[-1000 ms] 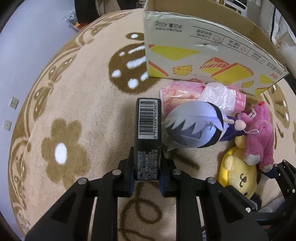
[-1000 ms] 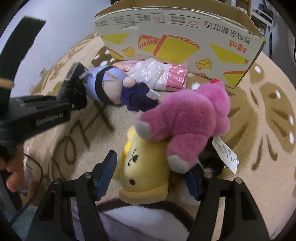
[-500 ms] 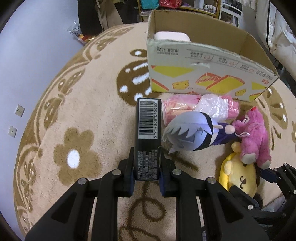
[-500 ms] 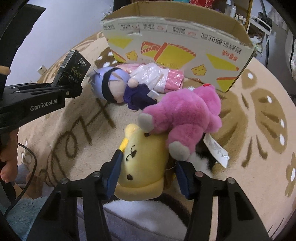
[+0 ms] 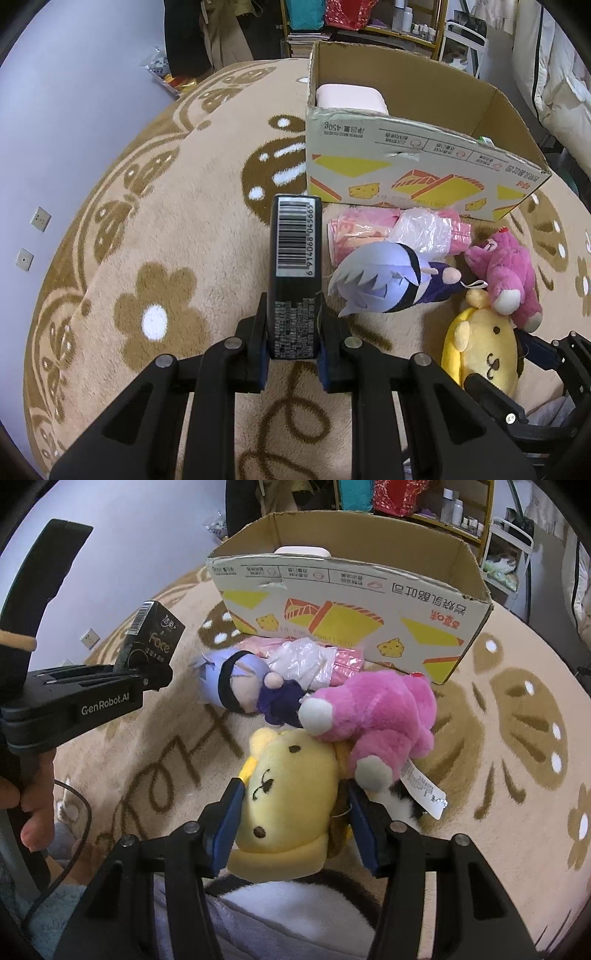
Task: Organize soft objects
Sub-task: 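Close the right gripper on the yellow plush bear while the left gripper holds the black box, then lift the black box with the left gripper while the right gripper carries the yellow bear toward the box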
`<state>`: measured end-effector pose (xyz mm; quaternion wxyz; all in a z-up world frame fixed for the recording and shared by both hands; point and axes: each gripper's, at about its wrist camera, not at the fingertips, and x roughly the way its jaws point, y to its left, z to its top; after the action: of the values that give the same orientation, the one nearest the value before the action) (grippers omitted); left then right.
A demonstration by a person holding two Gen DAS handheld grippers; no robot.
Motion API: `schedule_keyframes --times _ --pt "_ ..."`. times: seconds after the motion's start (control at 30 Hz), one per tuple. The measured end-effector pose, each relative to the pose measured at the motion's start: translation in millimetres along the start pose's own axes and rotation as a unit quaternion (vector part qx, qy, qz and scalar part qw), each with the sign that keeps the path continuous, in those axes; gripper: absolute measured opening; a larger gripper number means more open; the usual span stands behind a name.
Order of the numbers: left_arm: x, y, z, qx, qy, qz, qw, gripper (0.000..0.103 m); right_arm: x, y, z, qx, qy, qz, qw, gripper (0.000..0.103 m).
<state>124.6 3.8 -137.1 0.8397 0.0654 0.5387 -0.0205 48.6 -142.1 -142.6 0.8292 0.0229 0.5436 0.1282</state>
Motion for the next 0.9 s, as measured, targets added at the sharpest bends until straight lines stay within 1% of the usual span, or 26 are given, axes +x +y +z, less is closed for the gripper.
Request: schedule_keyframes --times 0.07,0.23,0.33,0.37,0.4,0.57,0.63,0.73,0.9 --pt "0.0 1.0 0.5 -0.002 0.000 -0.002 1.0000 0.019 5.5 0.5 0.5 -0.001 0.009 0.002 1.000 0.062" --pt "0.7 1.4 0.9 -0.002 0.001 -0.002 1.0000 0.019 21.7 6.4 -0.5 -0.010 0.030 0.006 0.999 0.062" --pt "1.0 3.0 1.7 -0.005 0.000 -0.004 1.0000 0.019 22.5 10.5 -0.5 -0.013 0.020 0.001 1.000 0.064" --pt "1.0 4.0 2.2 -0.007 0.000 -0.004 1.0000 0.019 23.0 11.8 -0.2 -0.015 0.019 0.003 1.000 0.069" --pt "1.6 4.1 2.2 -0.008 0.000 -0.004 1.0000 0.019 23.9 12.6 0.0 -0.017 0.020 0.004 1.000 0.069" --pt "2.3 6.5 2.8 -0.013 -0.001 -0.007 0.9999 0.019 31.7 11.4 -1.0 -0.010 0.028 0.013 0.999 0.071" --pt "2.2 6.4 3.3 -0.013 -0.002 -0.009 0.9999 0.019 37.4 10.7 -1.8 -0.009 0.040 0.013 0.999 0.071" --pt "2.0 4.9 3.1 -0.011 -0.002 -0.008 0.9999 0.019 43.9 14.1 -5.1 -0.022 0.057 0.003 0.998 0.071" --pt "1.9 4.9 2.7 -0.011 -0.003 -0.007 0.9999 0.019 47.7 22.3 -8.1 -0.035 0.061 -0.007 0.998 0.071"
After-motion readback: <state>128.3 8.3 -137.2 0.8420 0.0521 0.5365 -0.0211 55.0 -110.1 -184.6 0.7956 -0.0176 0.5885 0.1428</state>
